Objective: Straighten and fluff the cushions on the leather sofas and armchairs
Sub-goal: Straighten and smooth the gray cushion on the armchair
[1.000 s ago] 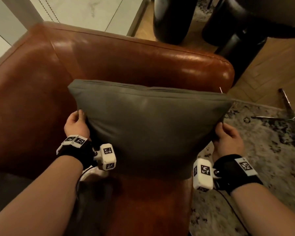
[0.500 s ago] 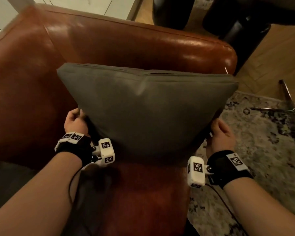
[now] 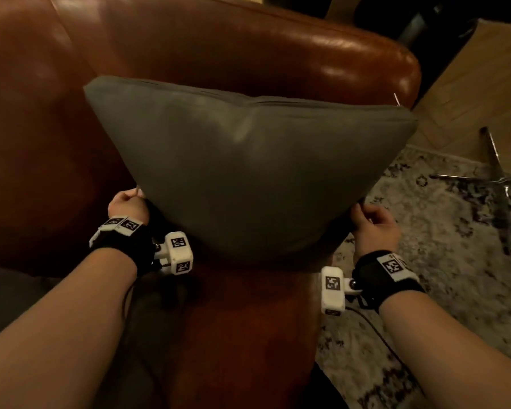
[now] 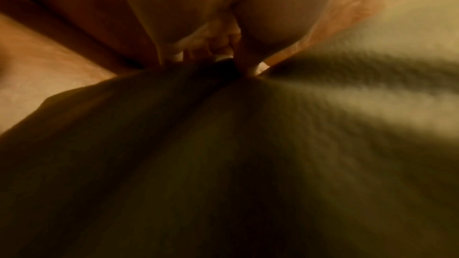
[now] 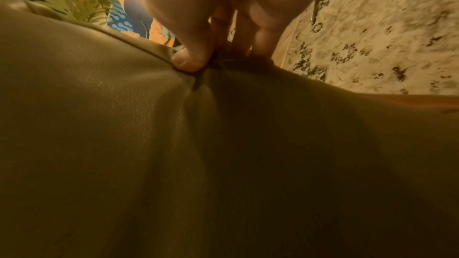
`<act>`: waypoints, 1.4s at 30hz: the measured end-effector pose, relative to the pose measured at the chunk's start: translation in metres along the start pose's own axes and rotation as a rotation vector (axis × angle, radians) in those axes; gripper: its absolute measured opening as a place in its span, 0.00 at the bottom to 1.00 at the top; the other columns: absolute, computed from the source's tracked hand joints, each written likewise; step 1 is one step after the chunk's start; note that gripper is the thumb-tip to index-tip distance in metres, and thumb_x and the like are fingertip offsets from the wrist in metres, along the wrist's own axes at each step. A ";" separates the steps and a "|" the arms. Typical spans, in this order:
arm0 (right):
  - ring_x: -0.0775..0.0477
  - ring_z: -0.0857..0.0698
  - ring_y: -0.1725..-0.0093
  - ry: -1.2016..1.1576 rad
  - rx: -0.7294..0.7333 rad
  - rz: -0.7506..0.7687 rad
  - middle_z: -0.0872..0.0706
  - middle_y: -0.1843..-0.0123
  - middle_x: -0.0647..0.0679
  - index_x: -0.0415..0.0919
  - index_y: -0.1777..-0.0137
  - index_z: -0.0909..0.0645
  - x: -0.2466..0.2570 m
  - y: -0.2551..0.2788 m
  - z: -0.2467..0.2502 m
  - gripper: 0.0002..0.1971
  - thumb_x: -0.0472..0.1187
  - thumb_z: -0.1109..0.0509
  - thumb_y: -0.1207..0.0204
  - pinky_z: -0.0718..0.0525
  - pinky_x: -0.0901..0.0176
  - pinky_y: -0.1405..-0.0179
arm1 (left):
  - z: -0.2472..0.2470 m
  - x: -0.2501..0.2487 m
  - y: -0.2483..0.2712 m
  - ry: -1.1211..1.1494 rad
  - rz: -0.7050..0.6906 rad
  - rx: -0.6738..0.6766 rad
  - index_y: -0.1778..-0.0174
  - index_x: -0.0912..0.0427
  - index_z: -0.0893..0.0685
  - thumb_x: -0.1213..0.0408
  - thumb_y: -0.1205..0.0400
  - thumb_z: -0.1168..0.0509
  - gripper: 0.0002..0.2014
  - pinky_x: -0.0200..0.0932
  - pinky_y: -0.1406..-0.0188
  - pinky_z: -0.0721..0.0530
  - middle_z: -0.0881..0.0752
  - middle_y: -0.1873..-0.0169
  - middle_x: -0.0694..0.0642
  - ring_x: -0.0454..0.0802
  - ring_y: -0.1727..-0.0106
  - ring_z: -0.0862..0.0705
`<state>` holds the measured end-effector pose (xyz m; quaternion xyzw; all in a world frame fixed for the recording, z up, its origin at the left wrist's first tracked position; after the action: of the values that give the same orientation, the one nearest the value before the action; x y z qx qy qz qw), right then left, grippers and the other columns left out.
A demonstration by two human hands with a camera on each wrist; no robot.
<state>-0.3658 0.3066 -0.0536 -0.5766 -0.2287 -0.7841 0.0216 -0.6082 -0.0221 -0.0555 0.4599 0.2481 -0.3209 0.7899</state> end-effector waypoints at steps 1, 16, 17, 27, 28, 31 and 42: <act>0.49 0.15 0.59 -0.014 -0.009 -0.017 0.14 0.63 0.50 0.50 0.65 0.16 -0.001 0.002 0.002 0.09 0.41 0.26 0.23 0.15 0.50 0.53 | 0.001 0.001 0.001 0.015 0.003 -0.005 0.60 0.51 0.23 0.68 0.13 0.47 0.14 0.40 0.35 0.28 0.18 0.32 0.59 0.52 0.38 0.21; 0.45 0.11 0.49 0.203 -0.039 -0.124 0.09 0.55 0.46 0.48 0.55 0.10 -0.040 0.007 0.009 0.02 0.40 0.24 0.24 0.13 0.41 0.41 | 0.003 0.027 -0.019 -0.822 -0.109 0.192 0.28 0.64 0.24 0.69 0.15 0.43 0.19 0.52 0.32 0.26 0.23 0.29 0.67 0.66 0.28 0.25; 0.45 0.11 0.49 0.230 -0.027 -0.107 0.09 0.55 0.46 0.46 0.52 0.10 -0.042 0.008 0.011 0.04 0.40 0.24 0.24 0.13 0.42 0.41 | 0.003 0.030 -0.018 -0.787 -0.111 0.181 0.27 0.63 0.25 0.68 0.15 0.44 0.19 0.51 0.31 0.26 0.24 0.28 0.67 0.66 0.27 0.26; 0.48 0.13 0.48 0.187 0.118 -0.502 0.11 0.47 0.48 0.52 0.53 0.13 -0.072 0.013 0.004 0.04 0.45 0.30 0.19 0.13 0.49 0.44 | 0.005 0.035 -0.006 -0.851 -0.064 0.273 0.32 0.64 0.23 0.70 0.15 0.43 0.16 0.54 0.38 0.23 0.19 0.34 0.67 0.67 0.35 0.20; 0.47 0.12 0.50 0.254 0.080 -0.470 0.09 0.50 0.48 0.54 0.60 0.13 -0.074 0.009 0.004 0.06 0.46 0.28 0.21 0.12 0.46 0.44 | 0.005 0.032 -0.009 -0.907 -0.111 0.274 0.33 0.62 0.22 0.70 0.16 0.42 0.15 0.54 0.39 0.22 0.19 0.34 0.66 0.66 0.35 0.19; 0.45 0.10 0.52 0.322 0.031 -0.369 0.09 0.57 0.49 0.53 0.65 0.14 -0.077 -0.002 0.006 0.09 0.46 0.26 0.23 0.12 0.41 0.44 | 0.006 0.021 -0.003 -1.022 -0.127 0.300 0.36 0.59 0.20 0.68 0.17 0.39 0.14 0.52 0.40 0.22 0.18 0.36 0.63 0.64 0.35 0.19; 0.56 0.25 0.66 0.425 0.206 0.901 0.23 0.66 0.50 0.42 0.58 0.21 0.178 0.061 0.001 0.09 0.40 0.36 0.16 0.27 0.68 0.64 | 0.034 -0.105 0.108 -0.284 -1.091 -0.274 0.32 0.59 0.26 0.63 0.22 0.40 0.20 0.36 0.27 0.41 0.31 0.30 0.61 0.50 0.28 0.33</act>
<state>-0.4062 0.2933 0.1292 -0.4408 -0.0239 -0.7702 0.4603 -0.5955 0.0174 0.0931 0.1115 0.3803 -0.7050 0.5881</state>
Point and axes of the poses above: each hand's wrist, its own y-axis away from the middle knuckle, its own z-axis out of the back of the hand, x = y × z, the point moved 2 cm from there along -y, towards the middle knuckle
